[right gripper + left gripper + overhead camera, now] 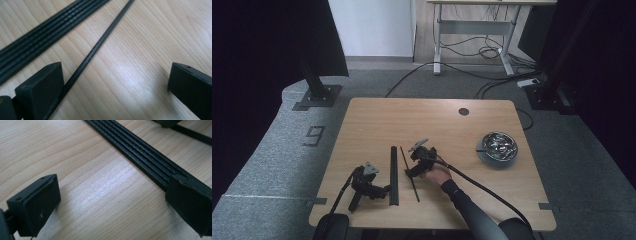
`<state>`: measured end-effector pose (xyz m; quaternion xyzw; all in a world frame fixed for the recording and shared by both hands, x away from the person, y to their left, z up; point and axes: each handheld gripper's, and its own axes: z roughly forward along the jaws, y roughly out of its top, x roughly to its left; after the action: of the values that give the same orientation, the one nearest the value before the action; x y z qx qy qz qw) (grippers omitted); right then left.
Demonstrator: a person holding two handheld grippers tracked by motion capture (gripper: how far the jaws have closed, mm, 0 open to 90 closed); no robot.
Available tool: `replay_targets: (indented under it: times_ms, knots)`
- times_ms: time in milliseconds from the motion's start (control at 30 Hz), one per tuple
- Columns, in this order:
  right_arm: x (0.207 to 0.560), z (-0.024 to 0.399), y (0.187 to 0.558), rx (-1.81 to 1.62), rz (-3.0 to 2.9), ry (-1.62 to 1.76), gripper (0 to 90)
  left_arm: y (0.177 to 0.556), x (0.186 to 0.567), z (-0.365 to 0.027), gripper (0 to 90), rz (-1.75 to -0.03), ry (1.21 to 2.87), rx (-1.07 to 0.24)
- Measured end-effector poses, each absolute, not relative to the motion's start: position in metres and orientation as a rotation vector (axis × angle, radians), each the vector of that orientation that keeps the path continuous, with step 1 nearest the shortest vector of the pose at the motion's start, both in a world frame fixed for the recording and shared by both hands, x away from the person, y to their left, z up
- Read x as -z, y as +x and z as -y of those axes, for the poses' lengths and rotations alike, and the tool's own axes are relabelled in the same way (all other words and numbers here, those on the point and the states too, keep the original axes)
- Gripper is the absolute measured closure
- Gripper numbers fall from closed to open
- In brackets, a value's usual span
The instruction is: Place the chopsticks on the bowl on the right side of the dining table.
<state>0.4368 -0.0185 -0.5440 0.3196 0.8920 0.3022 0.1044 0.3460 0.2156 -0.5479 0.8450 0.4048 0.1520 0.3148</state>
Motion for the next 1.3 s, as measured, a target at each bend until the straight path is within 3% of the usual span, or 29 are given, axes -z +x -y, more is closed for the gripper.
replay_targets:
  times_ms: [167,300,567,800,1000,1300]
  knots:
    - [0.543,0.028,0.438,-0.896,-2.619,0.951,5.0,0.346,0.548,-0.216,0.0,-1.067,2.226,-0.401]
    - [0.540,0.036,0.438,-0.904,-2.612,0.953,14.9,0.346,0.548,-0.216,0.0,-1.067,2.227,-0.400]
    - [0.534,0.049,0.437,-0.908,-2.625,0.939,51.9,0.346,0.548,-0.216,0.0,-1.067,2.227,-0.401]
    - [0.532,0.058,0.436,-0.908,-2.641,0.926,75.0,0.346,0.548,-0.215,0.0,-1.068,2.224,-0.401]
    - [0.532,0.066,0.434,-0.906,-2.654,0.921,84.5,0.346,0.548,-0.215,0.0,-1.068,2.224,-0.401]
    - [0.531,0.079,0.431,-0.893,-2.647,0.939,85.2,0.346,0.548,-0.215,0.0,-1.068,2.223,-0.401]
